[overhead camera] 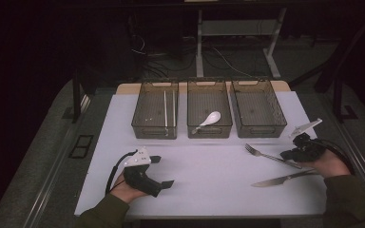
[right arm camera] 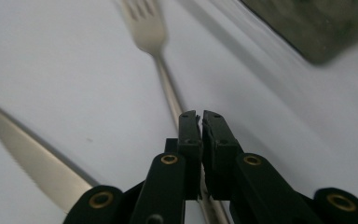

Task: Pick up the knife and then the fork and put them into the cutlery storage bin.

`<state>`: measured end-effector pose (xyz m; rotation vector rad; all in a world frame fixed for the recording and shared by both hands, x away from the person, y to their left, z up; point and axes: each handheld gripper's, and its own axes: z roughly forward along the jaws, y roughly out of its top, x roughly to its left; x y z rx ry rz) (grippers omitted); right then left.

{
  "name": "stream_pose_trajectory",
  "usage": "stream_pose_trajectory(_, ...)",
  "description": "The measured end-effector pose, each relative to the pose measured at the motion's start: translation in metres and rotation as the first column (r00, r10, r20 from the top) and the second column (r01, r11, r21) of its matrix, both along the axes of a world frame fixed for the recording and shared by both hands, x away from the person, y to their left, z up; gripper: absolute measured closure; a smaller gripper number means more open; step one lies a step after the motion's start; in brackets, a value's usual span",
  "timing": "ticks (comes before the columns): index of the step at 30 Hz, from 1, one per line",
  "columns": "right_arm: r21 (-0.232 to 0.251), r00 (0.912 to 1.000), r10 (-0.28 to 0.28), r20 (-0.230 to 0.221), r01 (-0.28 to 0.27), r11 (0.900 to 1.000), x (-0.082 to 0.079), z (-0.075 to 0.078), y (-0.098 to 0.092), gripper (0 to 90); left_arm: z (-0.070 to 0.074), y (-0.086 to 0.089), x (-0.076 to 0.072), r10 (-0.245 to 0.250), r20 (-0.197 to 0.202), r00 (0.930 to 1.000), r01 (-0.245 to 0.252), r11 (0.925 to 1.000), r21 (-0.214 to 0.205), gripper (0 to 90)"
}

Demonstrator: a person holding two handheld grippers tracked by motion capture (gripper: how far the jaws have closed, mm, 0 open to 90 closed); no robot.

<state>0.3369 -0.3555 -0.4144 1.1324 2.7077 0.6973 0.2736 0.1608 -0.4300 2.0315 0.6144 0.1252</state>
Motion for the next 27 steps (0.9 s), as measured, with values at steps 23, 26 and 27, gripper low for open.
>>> stream_pose_trajectory(23, -0.24, 0.9735, 0.207, -0.096, -0.225, 0.9445, 0.027, -0.008, 0.053, 81.4, -0.001, -0.002, 0.0, -0.015, -0.007, 0.9999, 0.015, 0.9999, 0.007, 0.0)
stream_pose_trajectory(26, -0.257, 0.9705, 0.213, -0.112, -0.236, 0.9373, 0.027, -0.007, 0.057, 84.7, -0.001, -0.002, 0.0, -0.015, -0.006, 0.9999, 0.015, 0.9999, 0.006, 0.0)
stream_pose_trajectory(27, -0.266, 0.9697, 0.217, -0.111, -0.24, 0.9335, 0.028, -0.007, 0.058, 84.9, -0.001, -0.002, 0.0, -0.014, -0.006, 0.9999, 0.014, 0.9999, 0.006, 0.0)
